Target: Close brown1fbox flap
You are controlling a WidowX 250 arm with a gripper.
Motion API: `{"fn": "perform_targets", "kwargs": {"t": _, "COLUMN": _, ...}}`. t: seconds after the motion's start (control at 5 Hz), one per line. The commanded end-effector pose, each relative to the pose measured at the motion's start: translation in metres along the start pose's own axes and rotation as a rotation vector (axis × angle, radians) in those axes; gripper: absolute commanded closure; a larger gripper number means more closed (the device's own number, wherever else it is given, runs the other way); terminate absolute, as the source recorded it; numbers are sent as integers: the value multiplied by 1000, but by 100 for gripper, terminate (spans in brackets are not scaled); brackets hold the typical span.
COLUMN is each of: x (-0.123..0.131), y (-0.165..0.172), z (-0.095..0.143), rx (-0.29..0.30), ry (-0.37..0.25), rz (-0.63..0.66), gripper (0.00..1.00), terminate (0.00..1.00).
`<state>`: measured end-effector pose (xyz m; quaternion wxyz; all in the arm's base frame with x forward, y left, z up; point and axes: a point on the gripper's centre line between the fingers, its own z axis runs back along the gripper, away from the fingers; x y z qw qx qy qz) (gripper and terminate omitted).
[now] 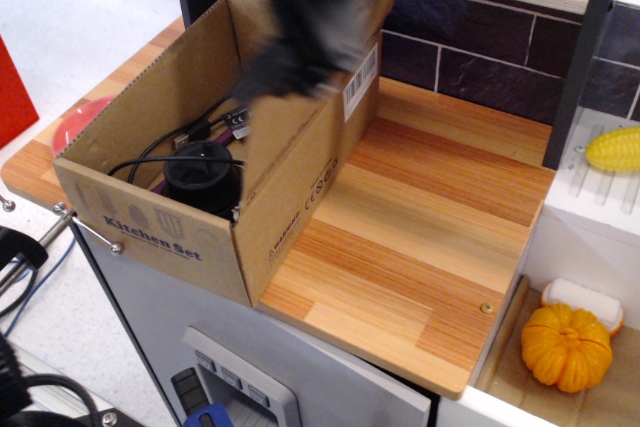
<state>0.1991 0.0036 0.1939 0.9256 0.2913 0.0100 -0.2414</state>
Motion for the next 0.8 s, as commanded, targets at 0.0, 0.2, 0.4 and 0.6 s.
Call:
{"fn": "perform_targets", "kwargs": {"t": 0.0, "x": -20, "y": 42, "z": -51, "rx": -56, "ry": -124, "rz": -83, "gripper": 0, "terminate": 0}}
{"fn": "perform_targets", "kwargs": {"t": 0.2, "x": -35, "y": 66, "z": -79, "rx": -86, "ry": -190, "rz": -140, "gripper": 0, "terminate": 0}}
{"fn": "perform_targets", "kwargs": {"t": 0.4, "x": -53, "y": 81, "z": -83, "rx": -49, "ry": -197, "rz": -129, "gripper": 0, "terminate": 0}}
{"fn": "perform_targets", "kwargs": {"t": 0.6, "x": -60, "y": 81, "z": -103, "rx": -136, "ry": -189, "rz": -138, "gripper": 0, "terminate": 100}}
